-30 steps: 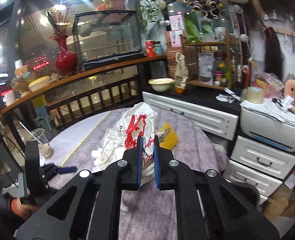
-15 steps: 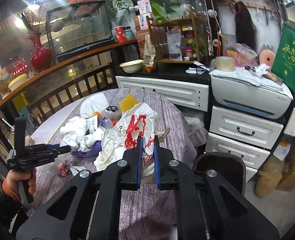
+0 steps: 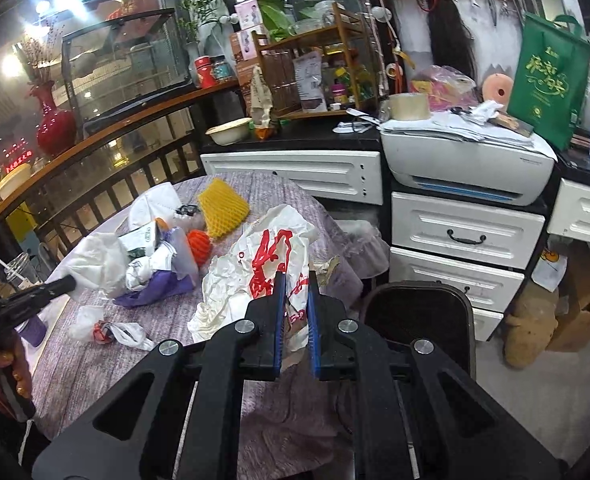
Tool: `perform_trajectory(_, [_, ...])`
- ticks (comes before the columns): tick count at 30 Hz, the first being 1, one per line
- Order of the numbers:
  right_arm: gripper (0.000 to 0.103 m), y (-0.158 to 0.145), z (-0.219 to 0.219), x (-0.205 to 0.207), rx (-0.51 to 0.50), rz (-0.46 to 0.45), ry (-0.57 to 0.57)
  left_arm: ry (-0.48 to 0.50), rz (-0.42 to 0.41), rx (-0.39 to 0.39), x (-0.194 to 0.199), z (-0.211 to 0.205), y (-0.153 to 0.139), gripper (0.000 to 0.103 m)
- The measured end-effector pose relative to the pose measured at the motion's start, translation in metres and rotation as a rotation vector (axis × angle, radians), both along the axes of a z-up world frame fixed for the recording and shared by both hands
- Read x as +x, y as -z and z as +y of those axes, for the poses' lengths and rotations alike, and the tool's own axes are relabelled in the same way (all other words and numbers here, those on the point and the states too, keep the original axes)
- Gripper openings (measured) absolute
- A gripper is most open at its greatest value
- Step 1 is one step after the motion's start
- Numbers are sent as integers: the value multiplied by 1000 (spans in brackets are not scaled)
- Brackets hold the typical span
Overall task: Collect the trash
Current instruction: 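Carry the white bag to the black bin with the right gripper while the left grasps a white tissue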
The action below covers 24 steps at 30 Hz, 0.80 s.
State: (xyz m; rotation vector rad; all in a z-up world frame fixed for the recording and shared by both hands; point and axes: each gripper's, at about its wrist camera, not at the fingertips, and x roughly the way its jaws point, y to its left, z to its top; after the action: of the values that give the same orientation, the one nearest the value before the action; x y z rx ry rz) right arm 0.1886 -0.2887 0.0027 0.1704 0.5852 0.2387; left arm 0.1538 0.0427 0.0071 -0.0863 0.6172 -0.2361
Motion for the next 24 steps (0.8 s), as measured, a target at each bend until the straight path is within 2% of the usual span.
perform_trajectory(10, [11, 24, -62, -3, -26, 54, 170, 89, -96, -39, -4, -36, -40, 4])
perform_trajectory(16, [11, 56, -94, 6, -72, 137, 259, 192, -85, -49, 7, -85, -37, 4])
perform_trajectory(24, [11, 113, -106, 31, -171, 263, 301, 284, -54, -65, 28, -139, -28, 4])
